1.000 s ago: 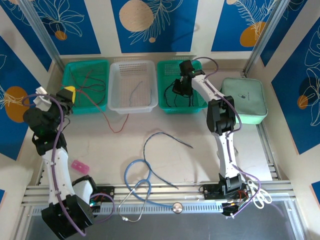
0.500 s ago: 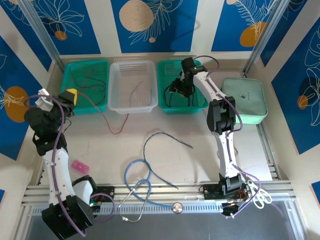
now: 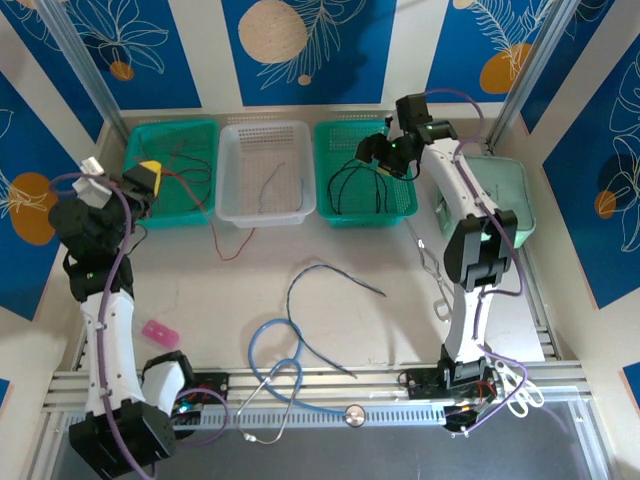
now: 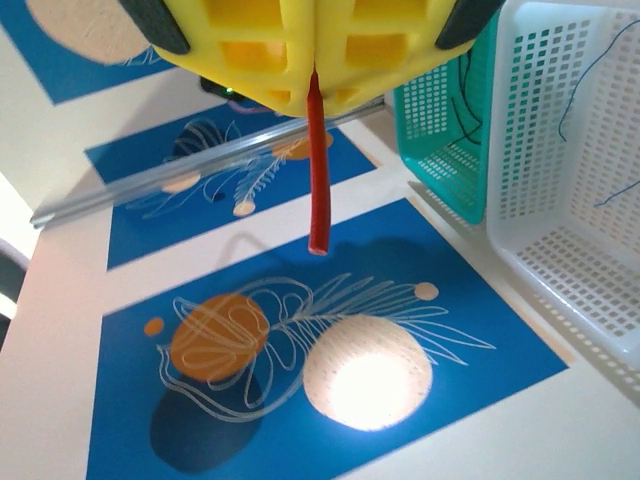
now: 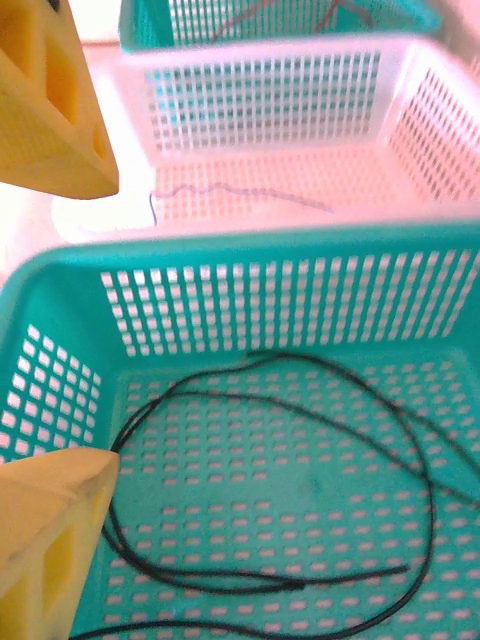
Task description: Untangle the cables
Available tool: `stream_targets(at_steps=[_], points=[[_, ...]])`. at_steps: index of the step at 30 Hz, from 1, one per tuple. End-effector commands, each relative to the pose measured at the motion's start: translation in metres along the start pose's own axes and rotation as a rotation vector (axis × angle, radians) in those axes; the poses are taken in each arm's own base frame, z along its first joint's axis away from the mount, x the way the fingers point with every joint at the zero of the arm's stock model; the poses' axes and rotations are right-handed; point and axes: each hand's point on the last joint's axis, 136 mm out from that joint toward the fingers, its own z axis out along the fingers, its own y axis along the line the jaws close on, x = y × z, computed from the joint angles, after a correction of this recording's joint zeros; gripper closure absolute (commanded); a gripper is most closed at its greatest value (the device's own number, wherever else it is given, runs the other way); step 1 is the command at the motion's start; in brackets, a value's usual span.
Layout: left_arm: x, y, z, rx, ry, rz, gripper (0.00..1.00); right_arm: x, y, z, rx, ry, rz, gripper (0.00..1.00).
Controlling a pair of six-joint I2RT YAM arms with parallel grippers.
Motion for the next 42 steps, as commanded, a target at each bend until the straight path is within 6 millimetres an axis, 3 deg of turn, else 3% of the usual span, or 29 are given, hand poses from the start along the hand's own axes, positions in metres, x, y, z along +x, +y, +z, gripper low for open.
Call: stream_targets(at_steps=[1, 6, 14, 22, 26, 31, 35, 38, 42], points=[[-0.008, -0.026, 0.006, 0.001, -0.023, 0.097, 1.00, 0.012, 0.014, -0.006, -0.067, 0.022, 0.008, 0.33], [-0.013, -0.066, 0.033, 0.066, 0.068, 0.130, 1.00, 0.023, 0.032, -0.023, -0.126, 0.042, -0.029, 0.33], [-0.051, -0.121, 0.069, 0.121, 0.051, 0.230, 1.00, 0.034, 0.047, -0.057, -0.173, -0.037, -0.072, 0.32], [-0.099, -0.155, 0.106, 0.158, -0.015, 0.326, 1.00, 0.033, 0.051, -0.087, -0.183, -0.097, -0.099, 0.32], [-0.127, -0.161, 0.110, 0.147, -0.094, 0.372, 1.00, 0.030, 0.048, -0.098, -0.185, -0.117, -0.094, 0.32], [-0.174, -0.155, 0.098, 0.118, -0.203, 0.381, 1.00, 0.030, 0.047, -0.108, -0.185, -0.131, -0.103, 0.32], [-0.197, -0.137, 0.090, 0.068, -0.246, 0.391, 1.00, 0.031, 0.046, -0.112, -0.190, -0.138, -0.107, 0.32], [-0.204, -0.104, 0.092, 0.011, -0.241, 0.373, 1.00, 0.032, 0.047, -0.113, -0.198, -0.139, -0.104, 0.32], [-0.202, -0.043, 0.105, -0.060, -0.195, 0.324, 1.00, 0.035, 0.050, -0.113, -0.204, -0.134, -0.109, 0.32]])
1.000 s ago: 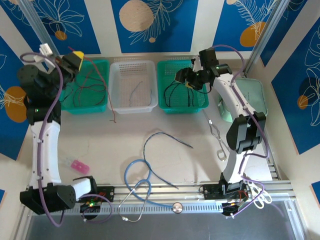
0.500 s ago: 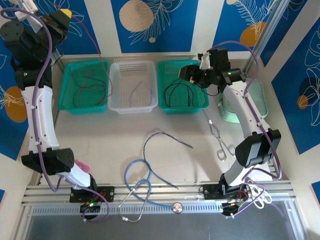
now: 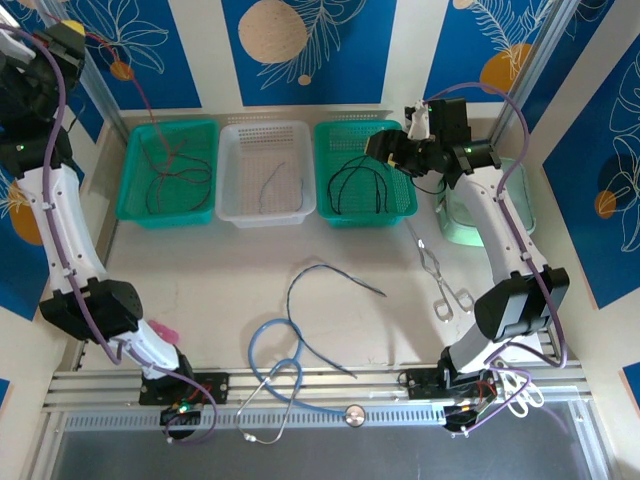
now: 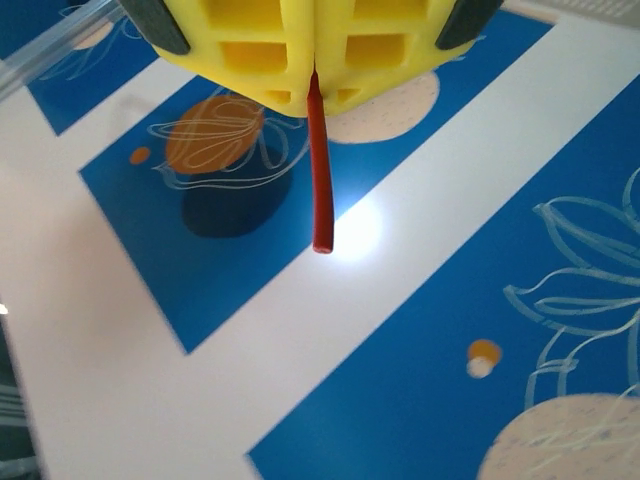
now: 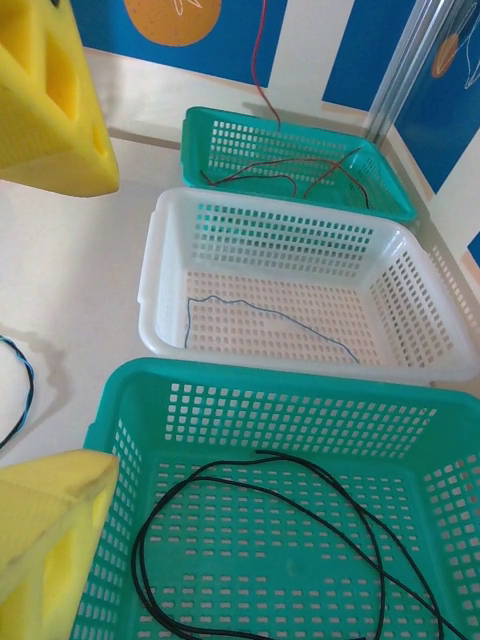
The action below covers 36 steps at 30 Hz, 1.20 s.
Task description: Untangle the cables
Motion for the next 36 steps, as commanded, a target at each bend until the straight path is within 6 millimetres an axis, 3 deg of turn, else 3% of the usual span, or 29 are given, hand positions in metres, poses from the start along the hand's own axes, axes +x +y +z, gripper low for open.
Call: stream_targets(at_steps=[1, 4, 9, 14, 18, 23, 25, 31, 36], points=[[0.022, 0.045, 0.010, -0.048, 0.055, -0.003, 1.00, 0.008, 0.009, -0.007, -0.032, 0.010, -0.017, 0.32], [0.045, 0.083, 0.016, -0.086, 0.096, -0.043, 1.00, 0.010, 0.012, -0.009, -0.034, 0.009, -0.025, 0.32], [0.072, 0.124, 0.024, -0.109, 0.147, -0.080, 1.00, 0.012, 0.014, -0.015, -0.033, -0.001, -0.038, 0.32], [0.097, 0.185, 0.023, -0.254, 0.158, -0.032, 1.00, 0.017, 0.014, -0.020, -0.038, -0.004, -0.027, 0.32], [0.120, 0.238, 0.017, -0.448, 0.157, 0.064, 1.00, 0.035, 0.015, -0.022, -0.050, 0.013, -0.002, 0.32], [0.152, 0.265, 0.020, -0.573, 0.271, 0.148, 1.00, 0.056, 0.007, -0.028, -0.029, 0.015, 0.003, 0.32], [0.173, 0.279, 0.018, -0.628, 0.318, 0.203, 1.00, 0.062, 0.004, -0.030, -0.023, 0.011, 0.018, 0.32], [0.207, 0.318, 0.004, -0.752, 0.430, 0.254, 1.00, 0.071, 0.007, -0.040, -0.044, -0.001, 0.050, 0.32], [0.278, 0.336, 0.006, -0.682, 0.693, 0.069, 1.00, 0.074, -0.001, -0.038, -0.033, -0.012, 0.061, 0.32]])
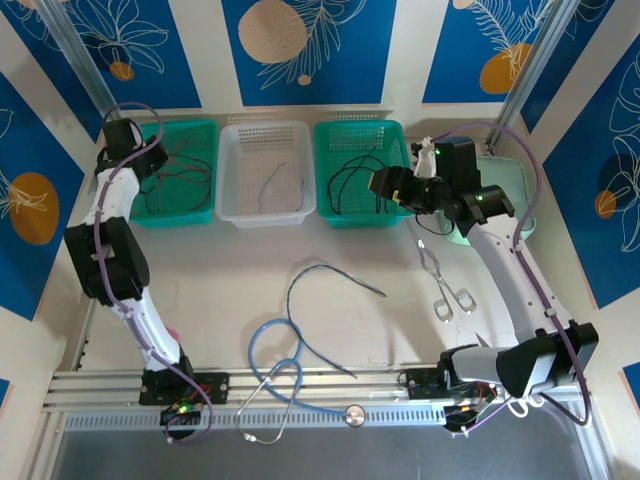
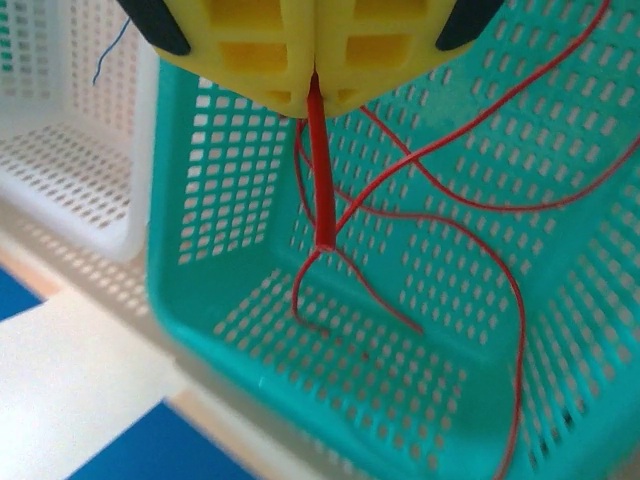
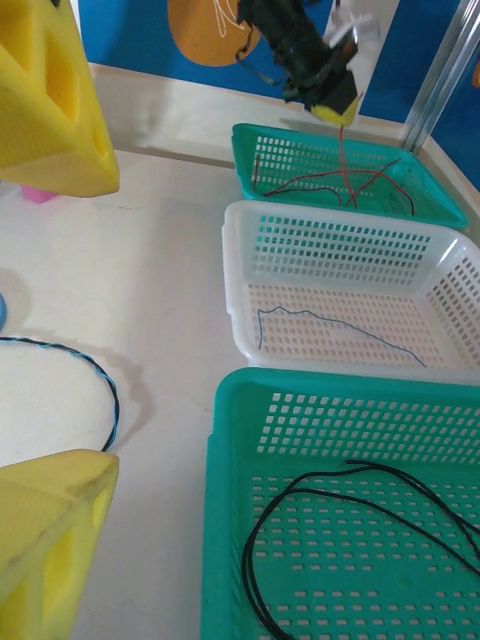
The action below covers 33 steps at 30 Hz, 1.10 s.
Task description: Untangle the cables
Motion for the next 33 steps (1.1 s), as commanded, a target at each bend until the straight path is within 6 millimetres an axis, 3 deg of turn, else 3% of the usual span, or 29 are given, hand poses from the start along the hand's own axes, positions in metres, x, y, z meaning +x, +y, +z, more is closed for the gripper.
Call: stream_targets(at_steps=[1, 7, 10, 11, 12, 14, 19, 23, 27, 33], points=[[0.060, 0.006, 0.027, 0.030, 0.258, -0.017, 1.00, 0.003, -0.001, 0.000, -0.008, -0.007, 0.021, 0.32], [0.112, 0.010, 0.051, 0.031, 0.431, -0.031, 1.00, 0.010, -0.006, 0.002, 0.019, 0.022, 0.056, 0.32], [0.117, 0.014, 0.050, -0.005, 0.441, -0.001, 0.97, 0.015, -0.010, 0.000, 0.039, 0.039, 0.073, 0.32], [0.115, 0.015, 0.050, -0.016, 0.434, 0.000, 0.78, 0.017, -0.010, 0.000, 0.043, 0.043, 0.079, 0.32], [0.112, 0.015, 0.048, -0.025, 0.423, 0.004, 0.65, 0.018, -0.011, -0.001, 0.043, 0.044, 0.082, 0.32], [0.097, 0.008, 0.042, -0.017, 0.375, 0.024, 0.59, 0.021, -0.012, -0.004, 0.047, 0.040, 0.084, 0.32], [0.045, -0.024, 0.006, 0.030, 0.200, 0.054, 0.31, 0.035, -0.025, -0.008, 0.096, 0.037, 0.118, 0.31], [0.012, -0.040, -0.033, 0.041, 0.043, 0.061, 0.22, 0.056, -0.054, -0.009, 0.238, 0.052, 0.234, 0.26], [0.005, -0.048, -0.066, 0.053, -0.045, 0.072, 0.19, 0.083, -0.084, -0.014, 0.415, 0.039, 0.340, 0.24], [0.027, -0.068, -0.115, 0.089, -0.062, 0.151, 0.17, 0.139, -0.114, -0.005, 0.575, 0.078, 0.403, 0.24]])
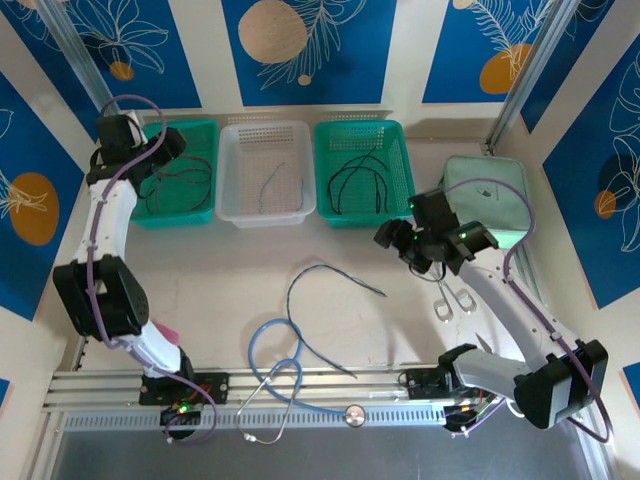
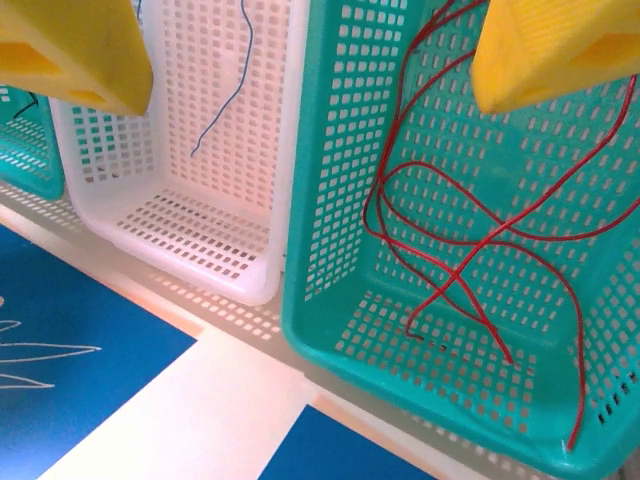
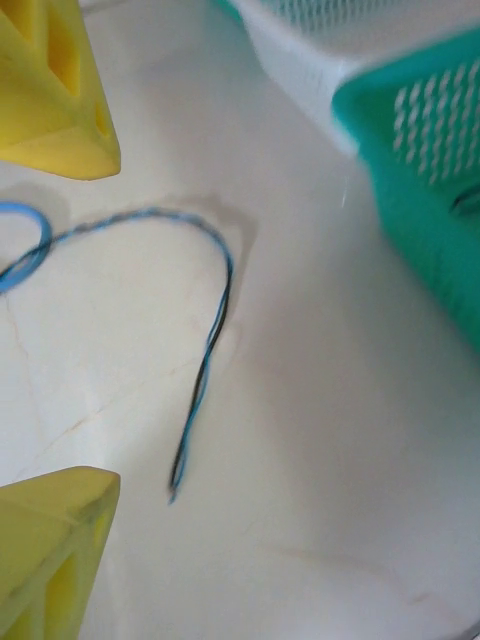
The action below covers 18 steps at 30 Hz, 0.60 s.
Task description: Untangle the cables
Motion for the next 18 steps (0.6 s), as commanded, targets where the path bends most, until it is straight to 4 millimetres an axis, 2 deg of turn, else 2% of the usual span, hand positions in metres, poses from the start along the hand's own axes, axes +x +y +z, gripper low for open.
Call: stream_targets(at_steps=[1, 5, 8, 13, 16, 18], points=[[0.024, -0.014, -0.020, 0.012, 0.018, 0.057, 0.17, 0.018, -0.028, 0.011, 0.136, -0.017, 0.088, 0.24], [0.067, -0.037, -0.050, 0.076, 0.076, 0.102, 0.16, 0.041, -0.043, 0.031, 0.196, 0.018, 0.170, 0.24], [0.109, -0.049, -0.071, 0.138, 0.100, 0.085, 0.16, 0.055, -0.043, 0.048, 0.196, 0.045, 0.215, 0.24], [0.179, -0.064, -0.095, 0.190, 0.163, 0.083, 0.17, 0.063, -0.047, 0.066, 0.277, 0.040, 0.299, 0.24], [0.213, -0.067, -0.102, 0.217, 0.202, 0.061, 0.17, 0.064, -0.040, 0.079, 0.270, 0.062, 0.321, 0.24], [0.229, -0.069, -0.106, 0.224, 0.222, 0.061, 0.17, 0.067, -0.036, 0.088, 0.266, 0.075, 0.352, 0.25]])
